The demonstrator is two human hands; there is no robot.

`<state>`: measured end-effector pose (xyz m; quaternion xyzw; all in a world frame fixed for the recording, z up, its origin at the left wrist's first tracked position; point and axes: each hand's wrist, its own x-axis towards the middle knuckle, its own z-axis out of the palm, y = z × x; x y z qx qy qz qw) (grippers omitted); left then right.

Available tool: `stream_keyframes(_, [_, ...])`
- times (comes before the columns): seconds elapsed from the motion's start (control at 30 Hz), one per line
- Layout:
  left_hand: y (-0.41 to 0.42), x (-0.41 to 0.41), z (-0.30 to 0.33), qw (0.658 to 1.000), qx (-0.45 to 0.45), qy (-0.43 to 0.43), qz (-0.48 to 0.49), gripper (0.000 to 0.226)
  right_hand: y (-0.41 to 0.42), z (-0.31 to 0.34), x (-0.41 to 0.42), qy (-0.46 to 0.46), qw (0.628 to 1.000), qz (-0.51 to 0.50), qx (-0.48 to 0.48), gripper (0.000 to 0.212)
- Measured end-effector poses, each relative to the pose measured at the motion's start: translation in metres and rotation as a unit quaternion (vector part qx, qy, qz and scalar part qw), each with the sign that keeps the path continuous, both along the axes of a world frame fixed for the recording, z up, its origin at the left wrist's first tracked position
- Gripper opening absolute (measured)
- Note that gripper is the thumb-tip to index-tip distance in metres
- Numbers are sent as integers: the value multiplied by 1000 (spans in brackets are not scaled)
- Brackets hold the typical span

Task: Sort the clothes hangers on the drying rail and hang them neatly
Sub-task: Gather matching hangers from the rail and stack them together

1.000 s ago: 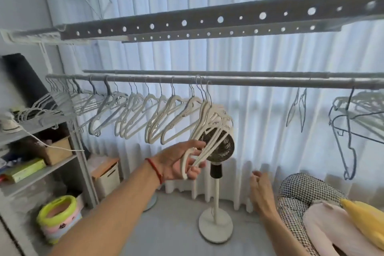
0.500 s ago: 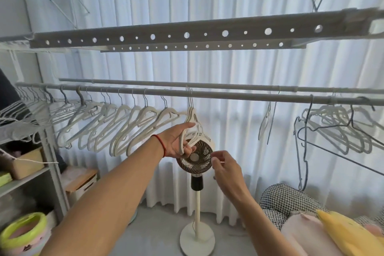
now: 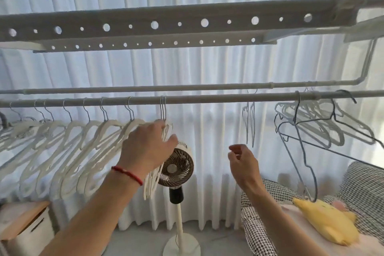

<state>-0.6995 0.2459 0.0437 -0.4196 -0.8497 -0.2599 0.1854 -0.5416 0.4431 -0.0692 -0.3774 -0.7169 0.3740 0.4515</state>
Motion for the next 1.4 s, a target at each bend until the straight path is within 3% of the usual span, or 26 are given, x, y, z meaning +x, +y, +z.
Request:
stream_keyframes(0.1, [28,27,10,990,26,-15,-136,42,22,7,-8,15,997,-75,5,28])
stream_keyframes(0.2, [75,36,7,969,-103,-77,-211,39,44,16,-13,9,990,-138,5,33])
stream_keyframes(0.3, [127,37,4,933,-228,-157,-230,34,69,19,-11,-8,986,-165,-33,38])
stream_keyframes(0.4, [173,35,-6,901,-255,-273,-220,41,96,16,-5,-2,980,-166,-113,41])
stream_keyframes(0.53, [232,37,-23,876,-203,-387,-207,60,135,17,-1,38,965,-133,-223,41])
stream_keyframes(0.67, [289,51,-37,815,-116,-534,-191,78,170,10,-2,57,946,-28,-319,61])
stream_keyframes(0.77, [328,59,-43,779,-93,-592,-184,76,194,8,-5,104,925,24,-364,52])
stream_keyframes(0.97, [377,67,-46,744,-49,-644,-170,44,235,8,-4,83,941,41,-326,68])
stream_keyframes(1.07, [387,67,-38,723,-42,-673,-152,43,244,13,-2,104,941,49,-317,62])
stream_keyframes(1.2, [392,61,-29,725,19,-671,-154,48,242,19,1,134,941,71,-303,46])
stream_keyframes(1.4, [390,37,-17,681,75,-718,-121,50,241,32,8,129,947,87,-281,40])
